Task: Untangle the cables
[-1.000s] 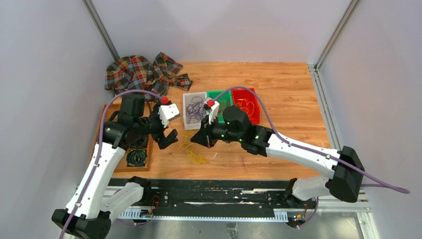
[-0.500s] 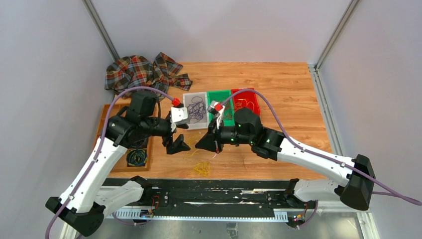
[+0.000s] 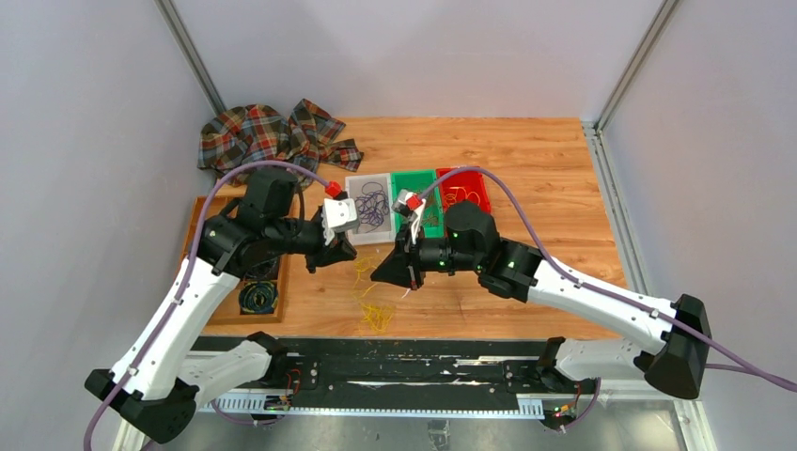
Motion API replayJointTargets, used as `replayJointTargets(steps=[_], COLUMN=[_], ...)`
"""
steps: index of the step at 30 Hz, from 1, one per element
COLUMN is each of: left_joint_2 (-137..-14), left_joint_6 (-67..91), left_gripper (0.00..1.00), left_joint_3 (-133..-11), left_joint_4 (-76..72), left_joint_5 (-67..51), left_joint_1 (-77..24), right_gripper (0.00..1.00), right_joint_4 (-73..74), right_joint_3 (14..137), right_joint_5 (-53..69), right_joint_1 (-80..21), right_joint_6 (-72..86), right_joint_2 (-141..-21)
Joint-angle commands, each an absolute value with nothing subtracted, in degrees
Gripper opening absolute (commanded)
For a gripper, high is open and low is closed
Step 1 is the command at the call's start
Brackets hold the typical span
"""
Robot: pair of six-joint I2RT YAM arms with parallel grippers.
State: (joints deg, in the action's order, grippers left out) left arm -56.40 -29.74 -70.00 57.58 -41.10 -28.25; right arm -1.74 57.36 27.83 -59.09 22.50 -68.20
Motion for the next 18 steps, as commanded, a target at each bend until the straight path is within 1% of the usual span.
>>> replayJointTargets(steps=[1, 3, 8, 9, 10, 12, 13, 14, 15, 16, 18], left_joint_2=[-56.23, -56.09, -55.41, -55.27, -55.19, -55.35, -55.48, -55.60, -56.04, -56.52, -57.59], left_joint_6=[-28.05, -26.79, -24.47, -24.39, -24.43, -24.86, -25.49, -26.61, -27.68, -28.26, -28.10], left_gripper=[0.06, 0.01, 0.01, 0.04, 0.14, 0.48, 0.60, 0.70, 0.77, 0.80, 0.81], left_joint_3=[-74.82, -76.40, -78.69, -78.20, -77.40, -75.63, -75.02, -74.70, -74.73, -74.96, -75.68], left_joint_4=[57.64, 57.67, 57.98, 58.00, 58.02, 58.05, 58.32, 58.91, 59.64, 60.13, 60.20], left_joint_5=[-34.99, -32.83, -31.82, -32.56, -33.38, -35.87, -37.42, -38.97, -39.98, -40.64, -41.85], left_joint_1=[-28.48, -28.50, -28.48, -28.48, -28.48, -28.48, -28.52, -28.67, -28.94, -29.11, -29.18], right_gripper=[0.01, 0.01, 0.01, 0.01, 0.01, 0.01, 0.01, 0.01, 0.01, 0.01, 0.01], right_joint_4=[0.12, 1.05, 1.79, 1.62, 1.62, 1.63, 1.65, 1.61, 1.68, 1.74, 2.01], right_joint_3=[57.58, 57.04, 55.59, 55.55, 55.65, 56.36, 56.68, 57.14, 57.59, 58.09, 58.94], right_joint_5=[25.31, 22.81, 20.19, 20.32, 20.76, 21.74, 22.39, 23.00, 23.57, 24.16, 25.06], right_joint_1=[-57.80, -57.31, -56.19, -56.17, -56.08, -56.10, -56.12, -56.08, -56.07, -56.07, -56.10], right_joint_6=[20.68, 20.48, 20.64, 20.71, 20.73, 20.87, 20.96, 20.85, 20.83, 20.64, 20.35], right_joint_2=[-65.42, -64.08, -61.48, -61.33, -61.38, -61.71, -62.02, -62.31, -62.64, -62.98, -63.69])
